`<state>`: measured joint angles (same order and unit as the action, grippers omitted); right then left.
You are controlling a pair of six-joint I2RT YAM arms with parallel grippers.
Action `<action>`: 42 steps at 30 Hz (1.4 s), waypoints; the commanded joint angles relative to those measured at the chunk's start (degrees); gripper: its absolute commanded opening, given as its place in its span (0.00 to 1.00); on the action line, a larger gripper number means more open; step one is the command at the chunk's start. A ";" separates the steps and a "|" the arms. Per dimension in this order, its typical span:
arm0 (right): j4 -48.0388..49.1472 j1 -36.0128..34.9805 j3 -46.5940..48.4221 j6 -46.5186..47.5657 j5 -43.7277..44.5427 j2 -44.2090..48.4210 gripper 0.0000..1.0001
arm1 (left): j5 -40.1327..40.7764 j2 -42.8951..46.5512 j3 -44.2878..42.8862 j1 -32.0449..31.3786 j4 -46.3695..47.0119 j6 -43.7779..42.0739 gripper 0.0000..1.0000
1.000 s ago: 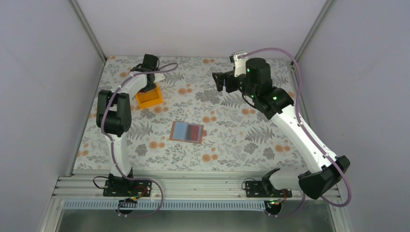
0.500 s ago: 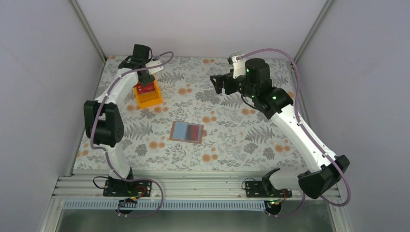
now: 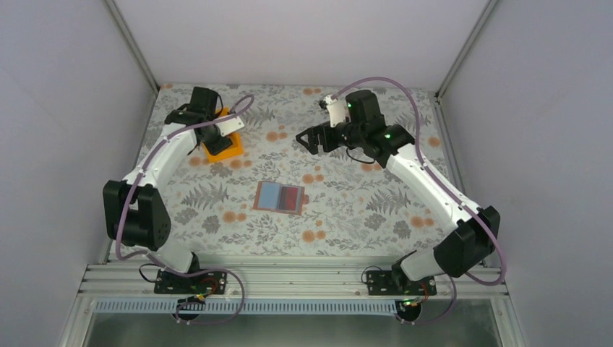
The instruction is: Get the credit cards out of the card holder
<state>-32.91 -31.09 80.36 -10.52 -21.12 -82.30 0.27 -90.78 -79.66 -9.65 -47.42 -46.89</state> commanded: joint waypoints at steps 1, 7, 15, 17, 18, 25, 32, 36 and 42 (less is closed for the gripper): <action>-0.80 0.25 -0.57 -1.40 -6.21 -1.91 1.00 | 4.24 -4.29 1.56 0.65 3.78 0.59 0.57; -0.30 0.29 -1.17 -1.73 -5.71 -0.88 1.00 | 3.90 -15.71 -5.65 3.08 3.73 2.23 0.43; -1.16 0.26 -0.62 -0.38 -3.39 -0.56 1.00 | 4.20 -24.20 -10.55 4.93 3.03 3.03 0.24; -1.18 0.28 -0.48 -0.29 -3.35 -0.73 1.00 | 2.83 -26.53 -12.78 5.64 1.90 3.39 0.23; -1.25 0.29 -0.47 -0.22 -3.28 -0.87 1.00 | 1.80 -27.61 -13.83 5.82 0.91 3.47 0.22; -1.95 0.25 0.46 0.51 -1.64 -1.19 1.00 | -0.60 -33.20 -18.52 6.42 -1.32 5.02 0.21; -2.28 0.28 1.53 0.72 -1.38 -1.87 1.00 | 4.17 -35.41 -22.39 7.27 1.65 6.65 0.20; -2.33 0.24 1.72 0.83 -1.53 -2.20 1.00 | 4.50 -34.59 -23.05 7.36 3.01 6.81 0.20; -2.66 0.24 2.26 0.91 -1.73 -2.54 1.00 | 3.40 -32.26 -23.84 7.36 4.02 7.02 0.20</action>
<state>-35.05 -31.09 80.49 -10.20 -22.90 -84.31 4.01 -125.84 -101.62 -2.66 -45.45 -40.99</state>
